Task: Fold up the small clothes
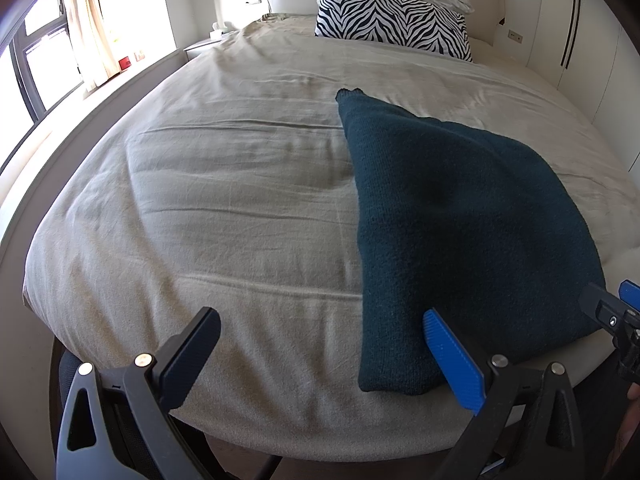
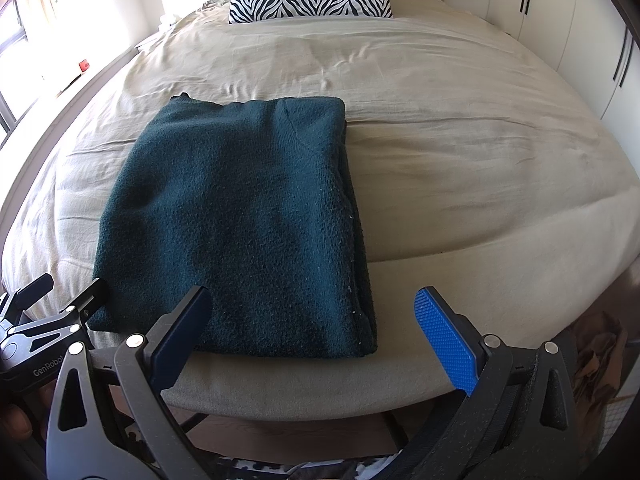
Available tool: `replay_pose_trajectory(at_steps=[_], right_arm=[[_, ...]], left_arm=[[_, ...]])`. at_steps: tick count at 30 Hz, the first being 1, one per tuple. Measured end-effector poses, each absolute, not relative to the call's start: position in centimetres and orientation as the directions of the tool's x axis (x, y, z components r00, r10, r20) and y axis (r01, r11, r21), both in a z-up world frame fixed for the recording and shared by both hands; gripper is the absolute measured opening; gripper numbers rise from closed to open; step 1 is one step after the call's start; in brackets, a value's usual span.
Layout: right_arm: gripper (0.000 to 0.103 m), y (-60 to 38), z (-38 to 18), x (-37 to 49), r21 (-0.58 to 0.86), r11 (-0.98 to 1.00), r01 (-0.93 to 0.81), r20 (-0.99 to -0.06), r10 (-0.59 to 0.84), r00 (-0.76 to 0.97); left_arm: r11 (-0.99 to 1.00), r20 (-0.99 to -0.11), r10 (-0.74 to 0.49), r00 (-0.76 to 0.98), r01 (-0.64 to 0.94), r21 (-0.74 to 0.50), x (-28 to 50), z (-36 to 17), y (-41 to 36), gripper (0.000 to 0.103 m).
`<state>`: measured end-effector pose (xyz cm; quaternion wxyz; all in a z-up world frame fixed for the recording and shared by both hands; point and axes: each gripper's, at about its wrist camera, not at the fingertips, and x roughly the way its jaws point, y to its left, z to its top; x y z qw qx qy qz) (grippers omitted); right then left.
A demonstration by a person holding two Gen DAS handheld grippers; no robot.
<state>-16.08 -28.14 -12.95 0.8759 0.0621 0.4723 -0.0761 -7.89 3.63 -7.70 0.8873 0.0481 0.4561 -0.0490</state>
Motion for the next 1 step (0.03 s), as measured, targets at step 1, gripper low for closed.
replay_pose_trajectory(at_steps=[1], right_arm=[[0.103, -28.1, -12.96, -16.09, 0.037, 0.981, 0.193, -0.837, -0.076, 0.542]], left_arm=[[0.991, -0.815, -0.042, 0.579, 0.128, 0.04, -7.99, -7.78, 3.68, 0.103]])
